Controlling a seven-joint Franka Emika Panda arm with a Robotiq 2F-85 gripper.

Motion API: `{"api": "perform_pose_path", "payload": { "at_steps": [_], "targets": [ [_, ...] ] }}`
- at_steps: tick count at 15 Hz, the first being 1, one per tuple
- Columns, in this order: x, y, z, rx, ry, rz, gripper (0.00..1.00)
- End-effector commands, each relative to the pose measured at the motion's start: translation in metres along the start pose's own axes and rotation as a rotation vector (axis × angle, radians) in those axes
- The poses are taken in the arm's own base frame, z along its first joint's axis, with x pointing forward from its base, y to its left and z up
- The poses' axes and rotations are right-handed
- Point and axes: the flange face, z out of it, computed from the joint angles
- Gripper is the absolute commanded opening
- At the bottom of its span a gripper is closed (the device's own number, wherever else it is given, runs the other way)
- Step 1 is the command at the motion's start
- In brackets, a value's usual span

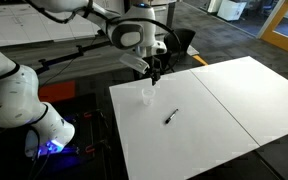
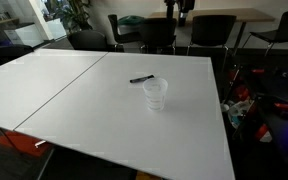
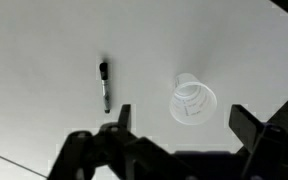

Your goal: Move the cup to the right, put the marker in the cup and then remove it and put it back on the table

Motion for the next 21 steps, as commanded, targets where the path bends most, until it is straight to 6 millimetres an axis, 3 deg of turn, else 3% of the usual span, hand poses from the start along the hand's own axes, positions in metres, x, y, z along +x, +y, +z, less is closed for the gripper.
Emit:
{"api": "perform_pose_path", "payload": {
  "at_steps": [1, 8, 12, 14, 21],
  "targets": [
    [0.025, 0.011, 0.032, 0.004, -0.023, 0.001, 1.0],
    [0.055, 0.01, 0.094, 0.039, -0.102, -0.033, 1.0],
    [0.066, 0.006, 0.119, 0.049, -0.137, -0.061, 1.0],
    [0.059, 0.001, 0.118, 0.06, -0.144, -0.052, 1.0],
    [0.063, 0.005, 0.126, 0.077, -0.123, -0.079, 1.0]
  ]
}}
